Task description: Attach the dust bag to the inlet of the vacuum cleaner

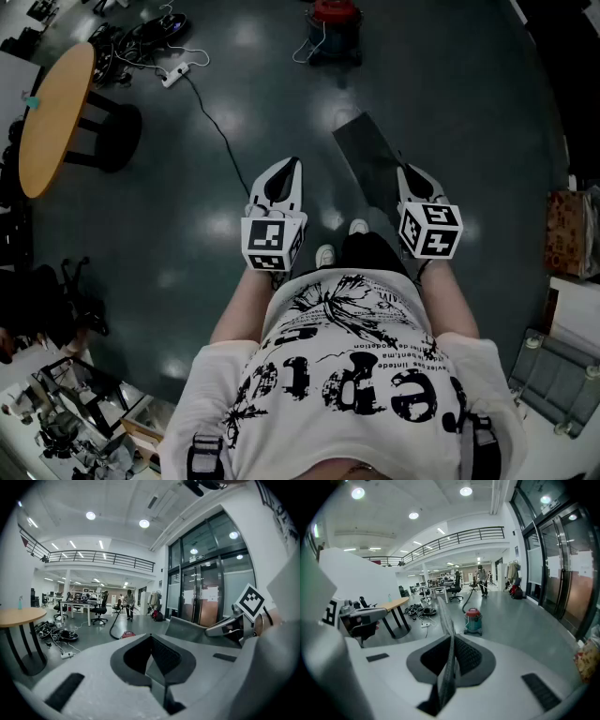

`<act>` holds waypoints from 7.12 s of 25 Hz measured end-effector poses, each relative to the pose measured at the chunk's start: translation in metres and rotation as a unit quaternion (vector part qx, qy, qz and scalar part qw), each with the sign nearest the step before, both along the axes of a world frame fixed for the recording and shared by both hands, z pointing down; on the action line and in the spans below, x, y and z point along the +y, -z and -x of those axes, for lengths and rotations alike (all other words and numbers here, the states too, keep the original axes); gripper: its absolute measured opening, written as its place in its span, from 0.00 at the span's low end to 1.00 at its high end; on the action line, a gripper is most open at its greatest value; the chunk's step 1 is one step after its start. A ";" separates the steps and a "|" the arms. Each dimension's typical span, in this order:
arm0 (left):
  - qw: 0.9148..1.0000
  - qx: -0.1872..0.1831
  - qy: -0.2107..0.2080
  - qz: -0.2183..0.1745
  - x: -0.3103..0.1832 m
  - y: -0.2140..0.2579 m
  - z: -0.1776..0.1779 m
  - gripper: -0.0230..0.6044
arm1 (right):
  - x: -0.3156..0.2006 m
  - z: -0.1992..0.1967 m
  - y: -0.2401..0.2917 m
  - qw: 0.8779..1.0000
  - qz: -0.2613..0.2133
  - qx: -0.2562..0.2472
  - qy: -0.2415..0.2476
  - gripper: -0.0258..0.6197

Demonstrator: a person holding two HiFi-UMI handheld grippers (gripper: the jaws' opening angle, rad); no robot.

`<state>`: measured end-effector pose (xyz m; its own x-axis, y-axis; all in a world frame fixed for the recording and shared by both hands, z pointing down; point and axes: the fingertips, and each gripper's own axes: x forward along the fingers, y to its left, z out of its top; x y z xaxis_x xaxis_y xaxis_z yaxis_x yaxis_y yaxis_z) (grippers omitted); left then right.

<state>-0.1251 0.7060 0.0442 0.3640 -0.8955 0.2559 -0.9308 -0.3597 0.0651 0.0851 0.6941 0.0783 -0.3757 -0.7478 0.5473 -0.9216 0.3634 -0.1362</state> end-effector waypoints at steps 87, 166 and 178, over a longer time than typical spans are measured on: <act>0.947 -0.113 -0.225 0.199 -1.002 -0.535 -0.074 0.04 | -0.833 0.083 -0.532 0.853 -0.074 0.241 0.457 0.08; 0.967 -0.044 -0.194 0.162 -1.004 -0.529 -0.067 0.04 | -0.877 0.065 -0.522 0.891 -0.008 0.119 0.438 0.33; 0.986 0.035 -0.116 0.111 -0.951 -0.358 -0.066 0.04 | -0.923 0.014 -0.332 0.988 -0.083 0.018 0.128 0.04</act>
<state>-0.0586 -0.2449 0.4018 0.5758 -0.7113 0.4030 -0.8158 -0.5319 0.2268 0.0710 -0.2293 0.4108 -0.5472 -0.7110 0.4417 -0.7994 0.6003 -0.0241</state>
